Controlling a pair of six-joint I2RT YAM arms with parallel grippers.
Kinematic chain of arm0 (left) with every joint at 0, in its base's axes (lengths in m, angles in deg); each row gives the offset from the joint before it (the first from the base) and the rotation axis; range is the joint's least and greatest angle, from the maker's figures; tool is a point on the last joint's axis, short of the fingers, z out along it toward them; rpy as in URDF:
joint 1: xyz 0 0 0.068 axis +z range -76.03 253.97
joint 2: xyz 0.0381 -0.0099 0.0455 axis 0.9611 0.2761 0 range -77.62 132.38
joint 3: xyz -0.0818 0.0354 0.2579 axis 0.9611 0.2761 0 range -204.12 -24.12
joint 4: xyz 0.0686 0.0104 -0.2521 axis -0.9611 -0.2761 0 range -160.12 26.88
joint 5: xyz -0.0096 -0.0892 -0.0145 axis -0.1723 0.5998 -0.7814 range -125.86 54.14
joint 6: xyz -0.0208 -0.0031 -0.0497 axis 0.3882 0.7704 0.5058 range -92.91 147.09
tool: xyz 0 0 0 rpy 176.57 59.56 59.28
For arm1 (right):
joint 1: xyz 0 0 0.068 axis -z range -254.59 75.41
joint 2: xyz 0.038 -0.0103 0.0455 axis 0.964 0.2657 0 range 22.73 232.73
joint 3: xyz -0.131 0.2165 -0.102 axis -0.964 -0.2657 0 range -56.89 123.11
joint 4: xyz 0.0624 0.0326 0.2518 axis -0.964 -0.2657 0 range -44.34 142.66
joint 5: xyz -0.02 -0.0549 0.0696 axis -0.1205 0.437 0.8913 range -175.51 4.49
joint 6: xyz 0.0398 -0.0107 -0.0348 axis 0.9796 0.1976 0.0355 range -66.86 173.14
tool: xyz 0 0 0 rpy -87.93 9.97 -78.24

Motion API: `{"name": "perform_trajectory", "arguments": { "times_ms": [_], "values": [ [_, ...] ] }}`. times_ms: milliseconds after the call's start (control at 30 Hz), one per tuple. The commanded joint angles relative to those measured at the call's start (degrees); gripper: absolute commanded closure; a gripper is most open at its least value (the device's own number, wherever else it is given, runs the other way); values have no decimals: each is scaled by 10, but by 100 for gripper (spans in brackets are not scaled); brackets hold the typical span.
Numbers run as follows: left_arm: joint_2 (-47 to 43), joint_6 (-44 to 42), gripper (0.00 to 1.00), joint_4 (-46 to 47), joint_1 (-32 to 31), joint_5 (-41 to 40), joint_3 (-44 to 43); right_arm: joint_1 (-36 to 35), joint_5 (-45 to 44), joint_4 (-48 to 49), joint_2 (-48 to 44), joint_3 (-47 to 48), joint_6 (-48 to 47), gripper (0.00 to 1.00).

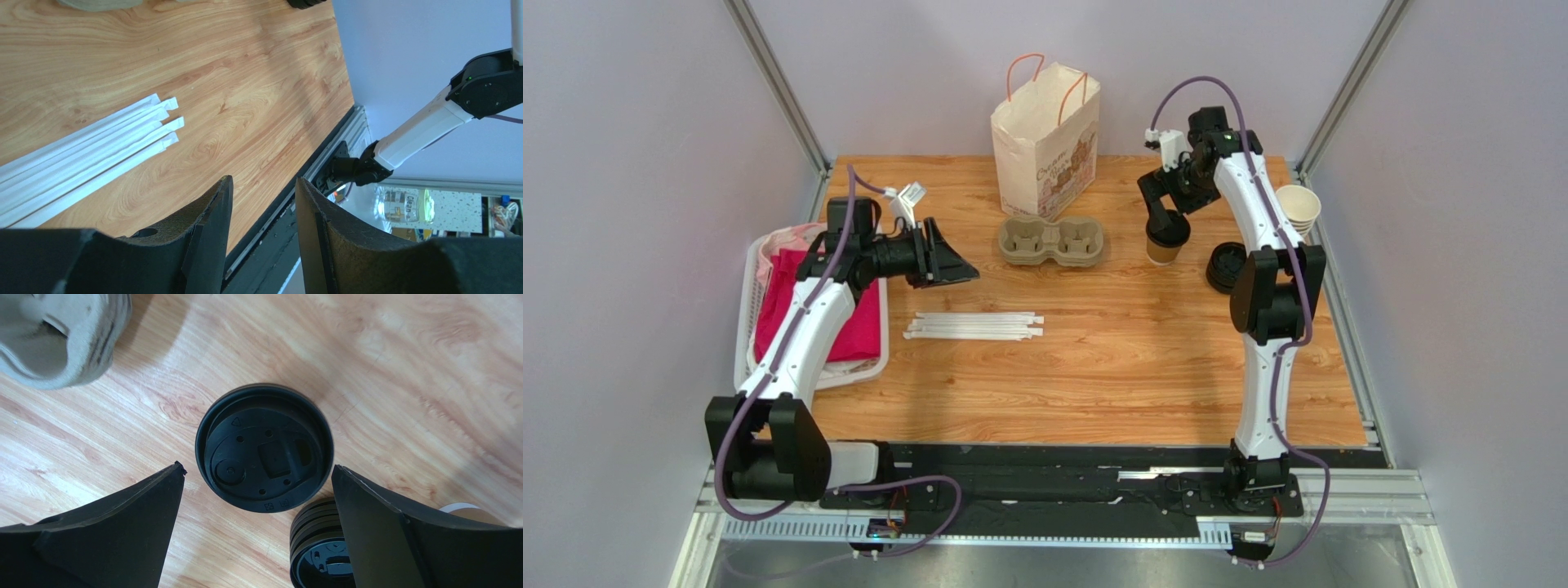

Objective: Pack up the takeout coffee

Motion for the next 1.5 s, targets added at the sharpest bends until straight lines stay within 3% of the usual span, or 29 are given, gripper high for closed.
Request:
{"name": "perform_trajectory", "arguments": {
  "times_ms": [0, 200, 333, 533, 767, 1467],
  "values": [
    [7, -23, 50, 11, 6, -2, -41, -2, 8, 19, -60, 50, 22, 3],
    [19, -30, 50, 21, 6, -14, -74, -29, 40, 43, -111, 49, 65, 7],
    [23, -18, 50, 53, 6, -39, -93, -72, 25, 65, -114, 34, 120, 29],
    [33, -23, 50, 53, 6, -50, -121, -115, -15, 79, -64, 36, 220, 50],
    [38, 5, 50, 72, 6, -47, -110, -120, 12, 113, -39, -9, 306, 50],
    [153, -32, 51, 76, 3, -111, -164, -119, 26, 133, 45, -12, 364, 62]
  ]
}}
